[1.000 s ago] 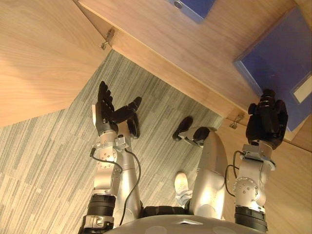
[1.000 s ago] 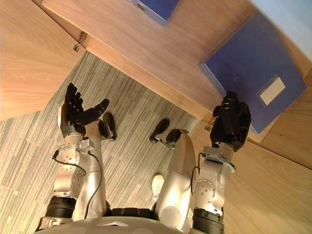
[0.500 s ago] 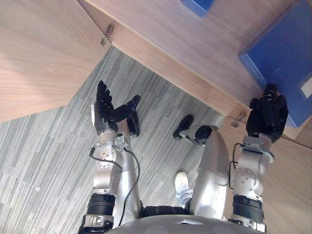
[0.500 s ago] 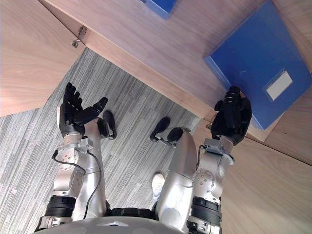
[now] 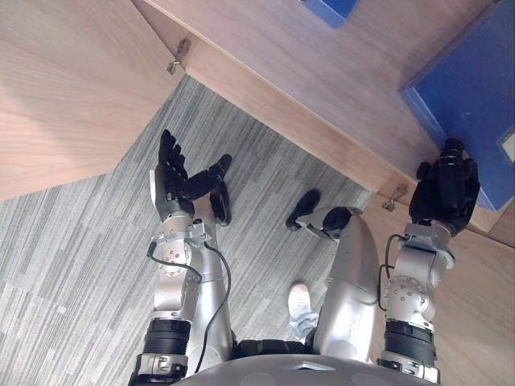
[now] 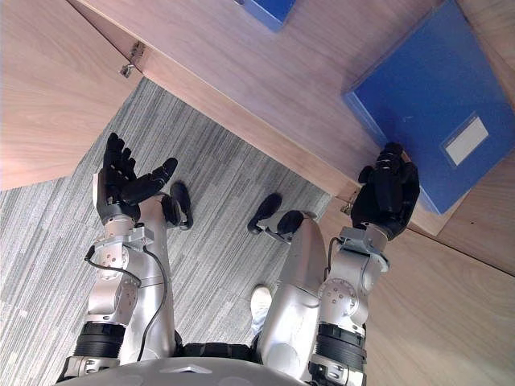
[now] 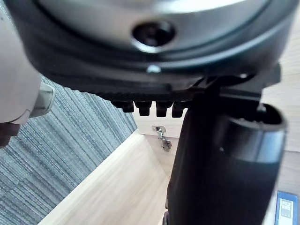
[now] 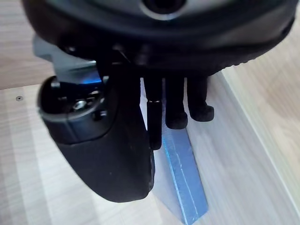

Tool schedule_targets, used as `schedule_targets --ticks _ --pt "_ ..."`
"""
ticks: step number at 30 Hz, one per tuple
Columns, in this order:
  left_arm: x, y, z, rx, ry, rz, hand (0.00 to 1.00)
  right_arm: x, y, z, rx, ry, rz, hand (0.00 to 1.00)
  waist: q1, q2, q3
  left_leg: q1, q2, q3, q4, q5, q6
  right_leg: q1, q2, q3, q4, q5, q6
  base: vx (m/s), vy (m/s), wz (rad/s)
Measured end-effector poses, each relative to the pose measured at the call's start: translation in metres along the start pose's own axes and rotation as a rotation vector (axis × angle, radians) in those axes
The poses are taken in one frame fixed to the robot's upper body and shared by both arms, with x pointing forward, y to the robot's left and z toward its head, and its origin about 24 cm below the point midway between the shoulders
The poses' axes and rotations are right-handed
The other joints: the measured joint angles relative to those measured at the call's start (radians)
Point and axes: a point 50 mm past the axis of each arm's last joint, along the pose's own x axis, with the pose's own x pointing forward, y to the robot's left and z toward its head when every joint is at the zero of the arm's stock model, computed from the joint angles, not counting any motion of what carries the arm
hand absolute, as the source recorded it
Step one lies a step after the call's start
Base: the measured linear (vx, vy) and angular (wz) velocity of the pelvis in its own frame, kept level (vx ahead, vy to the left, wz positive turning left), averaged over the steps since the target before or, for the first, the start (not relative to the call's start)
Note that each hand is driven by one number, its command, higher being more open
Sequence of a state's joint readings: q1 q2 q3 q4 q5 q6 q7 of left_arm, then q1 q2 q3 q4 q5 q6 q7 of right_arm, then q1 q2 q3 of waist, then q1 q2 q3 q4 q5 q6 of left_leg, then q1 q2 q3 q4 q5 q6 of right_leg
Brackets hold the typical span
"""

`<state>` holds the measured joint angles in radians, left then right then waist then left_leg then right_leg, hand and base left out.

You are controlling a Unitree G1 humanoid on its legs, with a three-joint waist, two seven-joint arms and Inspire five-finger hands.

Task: Walk over to the cabinet, pick up the folder, carry it to the office cabinet, place the folder inside the office cabinet, then close the office cabinet door

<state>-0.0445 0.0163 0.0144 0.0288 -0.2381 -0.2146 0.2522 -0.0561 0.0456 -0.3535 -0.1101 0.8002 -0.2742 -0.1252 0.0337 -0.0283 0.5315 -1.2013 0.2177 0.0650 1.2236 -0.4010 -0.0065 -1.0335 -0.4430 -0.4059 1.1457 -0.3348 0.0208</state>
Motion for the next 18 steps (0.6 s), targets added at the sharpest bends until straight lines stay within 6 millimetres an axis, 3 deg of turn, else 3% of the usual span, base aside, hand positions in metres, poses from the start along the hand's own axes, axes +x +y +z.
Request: schedule_targets --ticks 9,18 --pt "0.000 0.000 0.000 -0.018 0.003 0.000 1.00 0.005 -0.007 0.008 -0.003 -0.041 -0.048 0.00 0.016 0.000 0.000 -0.008 -0.008 -0.002 -0.003 0.002 -0.001 -0.006 -0.008 -0.003 0.003 -0.003 -0.003 0.00 0.002 0.02" --pt "-0.001 0.000 0.010 -0.041 -0.033 -0.004 1.00 0.034 -0.016 0.027 0.024 -0.135 -0.143 0.00 0.029 0.001 0.000 -0.021 -0.033 -0.005 -0.004 0.008 0.005 -0.012 -0.029 -0.005 0.009 -0.003 -0.001 0.00 0.013 0.06"
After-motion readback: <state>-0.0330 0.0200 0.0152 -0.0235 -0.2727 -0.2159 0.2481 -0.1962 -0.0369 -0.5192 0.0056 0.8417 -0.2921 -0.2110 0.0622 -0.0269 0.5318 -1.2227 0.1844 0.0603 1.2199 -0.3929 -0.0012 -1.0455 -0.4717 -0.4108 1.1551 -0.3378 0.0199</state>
